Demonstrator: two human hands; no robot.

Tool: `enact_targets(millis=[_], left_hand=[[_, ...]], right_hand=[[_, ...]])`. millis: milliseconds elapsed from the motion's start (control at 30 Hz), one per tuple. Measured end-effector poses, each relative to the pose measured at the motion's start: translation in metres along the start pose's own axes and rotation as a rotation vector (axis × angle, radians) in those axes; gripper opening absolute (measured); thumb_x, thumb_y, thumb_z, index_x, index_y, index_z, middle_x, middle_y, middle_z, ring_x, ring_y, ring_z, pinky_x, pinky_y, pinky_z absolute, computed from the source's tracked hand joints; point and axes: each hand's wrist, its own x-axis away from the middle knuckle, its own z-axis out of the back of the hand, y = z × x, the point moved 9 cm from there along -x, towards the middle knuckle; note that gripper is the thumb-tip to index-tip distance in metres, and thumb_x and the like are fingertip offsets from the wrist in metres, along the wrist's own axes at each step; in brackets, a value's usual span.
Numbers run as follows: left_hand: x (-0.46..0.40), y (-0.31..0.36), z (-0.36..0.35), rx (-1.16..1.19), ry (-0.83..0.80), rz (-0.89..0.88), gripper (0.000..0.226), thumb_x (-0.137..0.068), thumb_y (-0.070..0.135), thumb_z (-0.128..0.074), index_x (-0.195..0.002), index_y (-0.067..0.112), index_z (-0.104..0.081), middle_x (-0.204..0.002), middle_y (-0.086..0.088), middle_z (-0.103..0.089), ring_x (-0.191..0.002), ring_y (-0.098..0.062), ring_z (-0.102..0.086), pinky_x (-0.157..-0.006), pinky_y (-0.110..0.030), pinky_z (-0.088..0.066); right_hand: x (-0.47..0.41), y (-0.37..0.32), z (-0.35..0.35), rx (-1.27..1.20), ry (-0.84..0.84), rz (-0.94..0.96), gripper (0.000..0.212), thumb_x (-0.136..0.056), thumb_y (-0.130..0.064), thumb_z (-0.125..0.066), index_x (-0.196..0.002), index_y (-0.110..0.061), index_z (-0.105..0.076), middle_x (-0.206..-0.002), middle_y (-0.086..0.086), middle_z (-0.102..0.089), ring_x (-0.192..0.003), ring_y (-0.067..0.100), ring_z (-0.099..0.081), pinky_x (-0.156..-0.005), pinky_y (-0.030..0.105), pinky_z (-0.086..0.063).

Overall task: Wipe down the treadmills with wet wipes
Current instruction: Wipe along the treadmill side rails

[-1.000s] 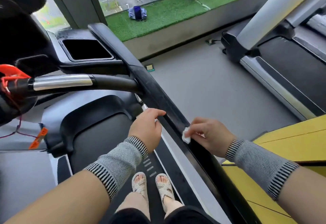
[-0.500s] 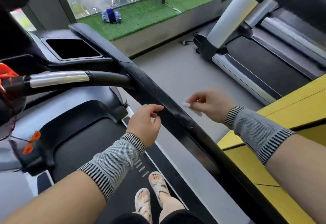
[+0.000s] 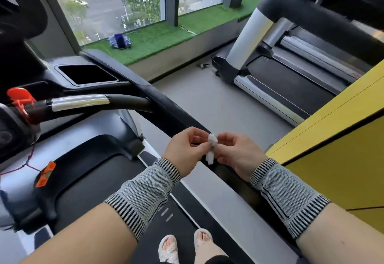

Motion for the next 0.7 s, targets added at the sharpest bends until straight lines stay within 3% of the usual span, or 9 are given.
enact_targets(millis=[67, 167, 267, 400, 567, 700], left_hand=[[0.003, 0.000, -0.005, 0.017, -0.042, 0.029, 0.012, -0.087, 0.019, -0.069, -0.099, 0.020, -0.066, -0.086, 0.004, -0.070, -0.067, -0.007, -0.060, -0.058, -0.017, -0.049], [0.003, 0.001, -0.011, 0.038, -0.072, 0.058, 0.005, -0.087, 0.017, -0.069, -0.091, 0.016, -0.065, -0.081, -0.005, -0.068, -0.063, -0.012, -0.053, -0.053, -0.020, -0.043], [0.002, 0.001, -0.018, 0.090, -0.062, 0.096, 0.008, -0.085, 0.014, -0.070, -0.085, 0.012, -0.063, -0.081, -0.013, -0.066, -0.067, -0.017, -0.053, -0.051, -0.020, -0.039], [0.004, -0.001, -0.031, 0.085, -0.038, 0.137, 0.010, -0.084, 0.016, -0.072, -0.084, 0.013, -0.062, -0.073, -0.004, -0.060, -0.060, -0.009, -0.050, -0.050, -0.019, -0.037], [0.008, -0.005, -0.047, 0.161, -0.030, 0.185, 0.019, -0.084, 0.019, -0.072, -0.075, 0.015, -0.056, -0.085, -0.011, -0.052, -0.079, -0.020, -0.047, -0.059, -0.022, -0.039], [0.012, -0.009, -0.051, 0.256, 0.026, 0.222, 0.020, -0.086, 0.017, -0.069, -0.070, 0.016, -0.056, -0.072, -0.004, -0.059, -0.074, -0.016, -0.053, -0.059, -0.019, -0.045]], right_hand=[[0.001, -0.001, 0.001, 0.004, 0.005, 0.008, 0.011, -0.080, -0.006, -0.073, -0.085, -0.009, -0.063, -0.069, 0.006, -0.064, -0.060, 0.014, -0.055, -0.053, 0.020, -0.045], [0.002, -0.007, 0.007, 0.013, 0.014, 0.031, 0.018, -0.081, 0.003, -0.068, -0.072, -0.010, -0.058, -0.062, 0.007, -0.055, -0.051, 0.013, -0.050, -0.049, 0.020, -0.042], [0.002, -0.007, 0.015, 0.037, 0.012, 0.032, 0.025, -0.080, 0.003, -0.068, -0.065, -0.015, -0.057, -0.065, 0.007, -0.056, -0.060, 0.017, -0.053, -0.052, 0.020, -0.042], [0.003, -0.002, 0.028, -0.028, -0.033, -0.009, 0.029, -0.080, 0.003, -0.067, -0.062, -0.015, -0.054, -0.071, 0.007, -0.055, -0.074, 0.022, -0.052, -0.063, 0.026, -0.043], [0.004, 0.002, 0.040, -0.140, -0.079, -0.033, 0.030, -0.081, 0.006, -0.063, -0.061, -0.013, -0.052, -0.071, 0.007, -0.056, -0.070, 0.019, -0.050, -0.062, 0.026, -0.042], [0.005, -0.001, 0.053, -0.217, -0.090, -0.042, 0.029, -0.084, 0.008, -0.058, -0.062, -0.010, -0.052, -0.075, 0.014, -0.053, -0.065, 0.021, -0.049, -0.059, 0.027, -0.042]])
